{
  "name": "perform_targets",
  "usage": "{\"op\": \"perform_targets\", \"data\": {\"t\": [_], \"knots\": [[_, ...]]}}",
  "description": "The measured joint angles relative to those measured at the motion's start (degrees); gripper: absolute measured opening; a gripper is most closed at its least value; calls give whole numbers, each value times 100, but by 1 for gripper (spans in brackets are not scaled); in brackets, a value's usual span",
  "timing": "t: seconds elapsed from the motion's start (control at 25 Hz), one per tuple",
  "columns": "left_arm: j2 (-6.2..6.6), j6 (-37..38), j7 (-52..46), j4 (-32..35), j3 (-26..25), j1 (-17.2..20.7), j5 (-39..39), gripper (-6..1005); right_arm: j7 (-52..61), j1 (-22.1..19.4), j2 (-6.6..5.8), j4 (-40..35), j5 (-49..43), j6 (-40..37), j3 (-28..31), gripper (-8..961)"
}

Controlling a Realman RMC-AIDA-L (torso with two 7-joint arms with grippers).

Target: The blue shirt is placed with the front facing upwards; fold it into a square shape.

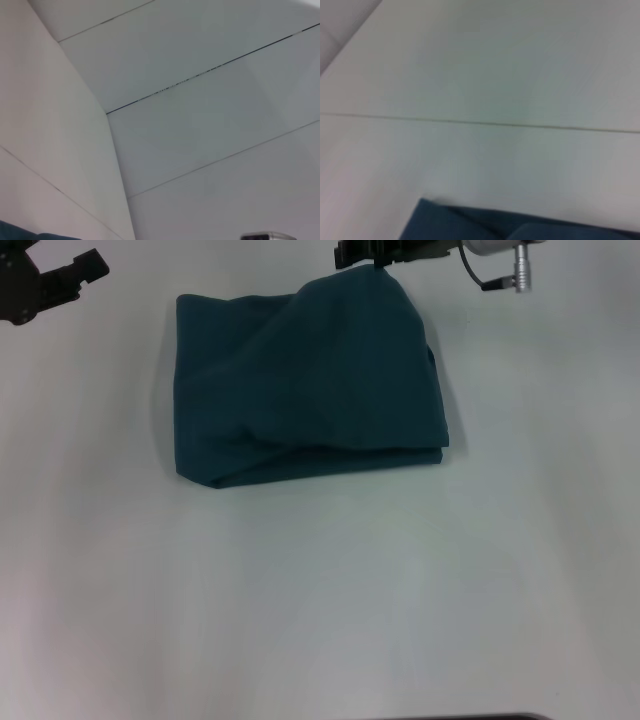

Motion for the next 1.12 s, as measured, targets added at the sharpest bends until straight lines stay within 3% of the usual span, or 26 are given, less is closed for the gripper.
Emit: {"op": "perform_targets", "data": {"t": [0.16,0.32,0.52,0.68,0.8,0.96,1.12], "knots": [[47,24,-52,-3,3,13,36,961,-50,-122,-47,-342,5,-878,234,564],[177,105,-176,9,211,13,93,960,-414,-141,-131,-393,95,-1944,1003,563],[277,139,-214,15,394,53,213,952,-654,-229,-411,-275,435,-3094,1786,563],[289,150,-193,17,465,82,335,946,-664,-341,-666,-40,645,-3657,2006,566],[318,139,-190,-80,686,85,736,942,-664,-414,-789,172,661,-3874,2082,567],[299,105,181,-208,915,73,1083,936,-677,-489,-821,287,672,-4094,2119,570],[143,138,1433,-234,990,102,1172,930,-733,-504,-829,321,661,-4366,2139,572]]}}
